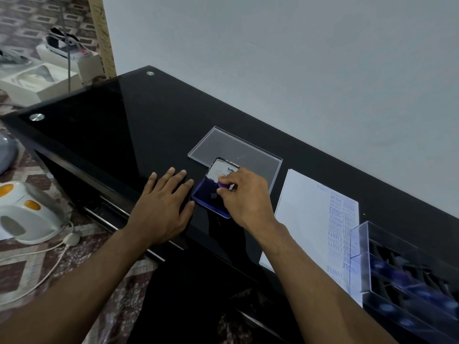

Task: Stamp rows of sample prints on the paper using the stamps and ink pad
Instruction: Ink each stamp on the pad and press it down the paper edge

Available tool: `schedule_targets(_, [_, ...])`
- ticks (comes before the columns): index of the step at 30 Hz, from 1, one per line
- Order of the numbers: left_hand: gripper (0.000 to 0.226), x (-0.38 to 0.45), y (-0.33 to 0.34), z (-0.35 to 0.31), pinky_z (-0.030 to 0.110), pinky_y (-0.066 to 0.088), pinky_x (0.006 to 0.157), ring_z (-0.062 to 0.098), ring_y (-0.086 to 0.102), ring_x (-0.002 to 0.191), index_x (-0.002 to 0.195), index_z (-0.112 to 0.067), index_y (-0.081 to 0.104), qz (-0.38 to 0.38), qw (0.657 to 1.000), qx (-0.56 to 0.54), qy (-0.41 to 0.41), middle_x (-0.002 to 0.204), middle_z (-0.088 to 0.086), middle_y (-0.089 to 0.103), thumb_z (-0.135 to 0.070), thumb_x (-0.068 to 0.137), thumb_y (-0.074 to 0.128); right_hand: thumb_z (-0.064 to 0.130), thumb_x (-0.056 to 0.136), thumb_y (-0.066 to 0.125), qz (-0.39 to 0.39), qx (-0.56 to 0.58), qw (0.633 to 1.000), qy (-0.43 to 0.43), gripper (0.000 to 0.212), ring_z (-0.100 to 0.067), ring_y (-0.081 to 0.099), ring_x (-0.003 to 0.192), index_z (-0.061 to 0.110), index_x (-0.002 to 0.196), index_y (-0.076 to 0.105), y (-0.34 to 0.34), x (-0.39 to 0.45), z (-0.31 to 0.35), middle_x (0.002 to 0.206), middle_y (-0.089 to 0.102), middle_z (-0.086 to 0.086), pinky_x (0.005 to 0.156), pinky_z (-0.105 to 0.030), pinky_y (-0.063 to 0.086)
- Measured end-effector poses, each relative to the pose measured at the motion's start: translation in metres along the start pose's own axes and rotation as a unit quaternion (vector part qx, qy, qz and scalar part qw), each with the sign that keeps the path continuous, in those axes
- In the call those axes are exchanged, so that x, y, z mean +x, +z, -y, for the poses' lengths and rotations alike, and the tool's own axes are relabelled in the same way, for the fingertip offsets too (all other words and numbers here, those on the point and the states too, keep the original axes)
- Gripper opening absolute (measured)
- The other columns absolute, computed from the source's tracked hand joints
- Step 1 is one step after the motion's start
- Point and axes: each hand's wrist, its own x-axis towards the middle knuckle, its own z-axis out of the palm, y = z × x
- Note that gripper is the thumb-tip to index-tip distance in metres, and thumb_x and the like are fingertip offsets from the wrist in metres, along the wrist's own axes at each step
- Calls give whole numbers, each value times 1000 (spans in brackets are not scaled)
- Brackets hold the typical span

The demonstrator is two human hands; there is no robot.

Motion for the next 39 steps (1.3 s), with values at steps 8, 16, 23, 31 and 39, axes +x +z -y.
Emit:
schedule_targets(8, [67,1,-1,-1,55,13,123,23,15,154,152,-26,39,5,1000,-2,2,162,2,31,-60,97,19,18,87,72,2,3,1000,13,26,-10,62,99,18,113,73,3,3,-2,111,67,3,92,-27,53])
schedule_targets(16, [75,3,-7,-2,55,6,124,22,8,155,154,-28,33,25,1000,-17,-2,165,1,24,-64,92,11,19,88,71,-4,31,999,17,28,-5,61,90,20,116,71,1,-1,-5,113,66,4,89,-25,55])
schedule_targets(23, [74,19,-21,-29,54,9,124,27,7,155,153,-19,35,-10,999,-36,22,164,8,25,-61,94,20,24,87,73,-90,96,990,59,37,-6,62,92,26,124,66,-21,-19,-32,116,64,7,84,-17,54])
schedule_targets(31, [69,44,-16,-107,50,17,124,29,11,154,149,-16,39,-9,991,-74,109,161,10,31,-56,94,24,21,86,74,-147,73,980,117,26,-6,63,81,22,111,72,-73,-42,-91,105,65,8,74,-11,48])
schedule_targets(39, [70,70,3,-176,48,10,126,24,4,155,154,-22,32,23,983,-89,160,165,5,21,-57,95,20,18,85,74,-184,49,968,166,23,-4,63,78,20,108,74,-113,-56,-151,104,68,7,80,-21,54])
